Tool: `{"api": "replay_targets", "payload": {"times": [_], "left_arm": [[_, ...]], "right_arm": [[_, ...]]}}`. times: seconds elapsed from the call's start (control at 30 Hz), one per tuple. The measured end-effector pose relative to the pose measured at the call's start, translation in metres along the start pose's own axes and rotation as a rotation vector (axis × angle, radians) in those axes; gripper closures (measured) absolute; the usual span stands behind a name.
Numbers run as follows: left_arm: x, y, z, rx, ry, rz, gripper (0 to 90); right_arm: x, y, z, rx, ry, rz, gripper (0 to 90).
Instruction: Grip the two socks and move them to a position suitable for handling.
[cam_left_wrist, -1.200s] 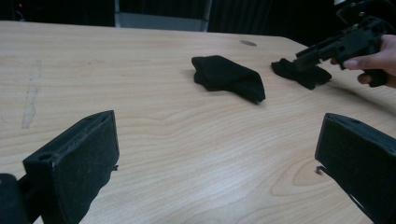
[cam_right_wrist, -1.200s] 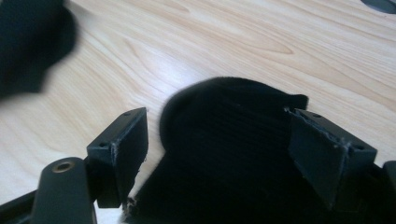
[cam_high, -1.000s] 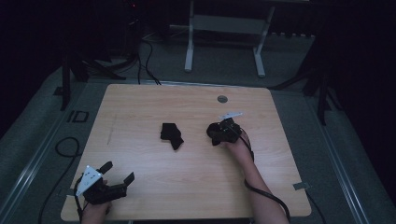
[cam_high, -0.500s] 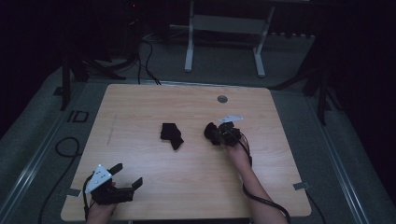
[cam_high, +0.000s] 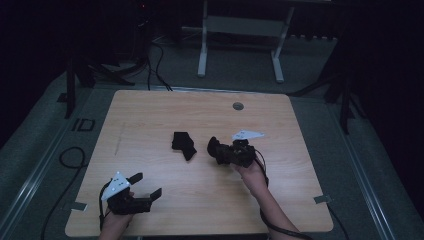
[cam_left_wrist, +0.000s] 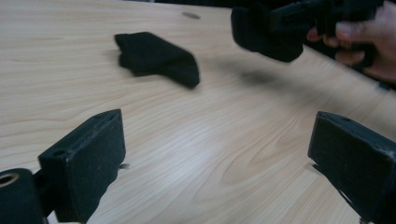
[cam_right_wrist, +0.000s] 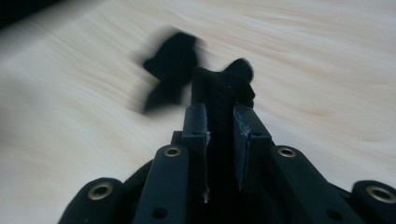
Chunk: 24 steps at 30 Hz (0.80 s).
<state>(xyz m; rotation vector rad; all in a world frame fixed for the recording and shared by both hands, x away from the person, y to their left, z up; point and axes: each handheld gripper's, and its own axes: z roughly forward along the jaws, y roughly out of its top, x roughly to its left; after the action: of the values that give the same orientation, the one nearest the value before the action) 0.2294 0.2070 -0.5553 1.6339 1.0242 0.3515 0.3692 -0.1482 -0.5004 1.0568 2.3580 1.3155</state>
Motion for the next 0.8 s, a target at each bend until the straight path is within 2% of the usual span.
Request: {"api": "replay_targets", "payload": {"times": [0.03,0.07,0.1,0.13,0.17,0.2,0.23,0.27,0.3,0.37,0.4,0.43,0.47,0.53,0.57,0.6,0.63,0.67,0.7,0.77,0.8], "left_arm": [[-0.001,0.003,0.004,0.011,-0.011,-0.001,5.5],[-0.002,0.005,0.007,0.011,-0.026,-0.024,5.6],[-0.004,0.008,0.011,0.015,-0.03,-0.011,6.5],[-0.008,0.011,0.015,0.031,-0.029,0.023,6.7],[-0.01,0.014,0.018,0.02,-0.05,0.0,6.9],[-0.012,0.016,0.022,0.007,-0.079,-0.023,10.3],[-0.016,0.02,0.026,0.007,-0.087,-0.011,13.1],[-0.019,0.023,0.029,-0.012,-0.1,-0.015,13.3],[-0.021,0.027,0.032,-0.015,-0.122,-0.013,15.7],[-0.025,0.034,0.039,-0.005,-0.151,0.007,15.9],[-0.027,0.038,0.043,0.002,-0.175,0.008,16.4],[-0.029,0.04,0.044,-0.014,-0.197,0.017,19.4],[-0.032,0.043,0.046,-0.016,-0.211,0.037,23.2],[-0.034,0.046,0.049,-0.007,-0.227,0.047,24.2],[-0.038,0.05,0.056,0.005,-0.258,0.054,28.6],[-0.042,0.051,0.06,0.003,-0.267,0.076,31.0],[-0.043,0.053,0.063,0.019,-0.278,0.085,31.1],[-0.045,0.054,0.067,0.03,-0.281,0.089,31.5],[-0.045,0.054,0.07,0.042,-0.283,0.092,33.8],[-0.043,0.052,0.078,0.062,-0.282,0.063,36.5],[-0.043,0.052,0.081,0.078,-0.289,0.061,41.4]], "right_arm": [[0.006,0.003,-0.005,-0.003,-0.017,-0.047,76.6],[0.007,0.004,-0.01,-0.036,0.048,0.007,76.6],[0.01,0.006,-0.014,-0.049,0.08,0.024,76.6],[0.017,0.008,-0.018,-0.039,0.042,-0.04,76.6],[0.019,0.009,-0.024,-0.054,0.083,-0.02,76.6],[0.02,0.011,-0.029,-0.073,0.148,0.031,76.6],[0.028,0.012,-0.033,-0.073,0.105,-0.029,76.5],[0.033,0.013,-0.038,-0.075,0.103,-0.056,76.6],[0.034,0.013,-0.042,-0.088,0.178,-0.018,76.5],[0.043,0.012,-0.05,-0.099,0.159,-0.054,76.5],[0.046,0.01,-0.054,-0.099,0.236,-0.031,76.5],[0.051,0.009,-0.056,-0.1,0.234,-0.052,76.5],[0.058,0.007,-0.057,-0.084,0.198,-0.106,76.4],[0.061,0.003,-0.059,-0.083,0.256,-0.085,76.4],[0.066,0.001,-0.058,-0.068,0.229,-0.12,76.4],[0.068,0.0,-0.057,-0.052,0.222,-0.139,76.4],[0.069,-0.003,-0.055,-0.046,0.238,-0.13,76.4],[0.071,-0.005,-0.054,-0.034,0.234,-0.145,76.3],[0.073,-0.007,-0.054,-0.024,0.228,-0.16,76.3],[0.073,-0.012,-0.053,-0.021,0.251,-0.141,76.3],[0.074,-0.013,-0.053,-0.013,0.237,-0.159,76.2]]}}
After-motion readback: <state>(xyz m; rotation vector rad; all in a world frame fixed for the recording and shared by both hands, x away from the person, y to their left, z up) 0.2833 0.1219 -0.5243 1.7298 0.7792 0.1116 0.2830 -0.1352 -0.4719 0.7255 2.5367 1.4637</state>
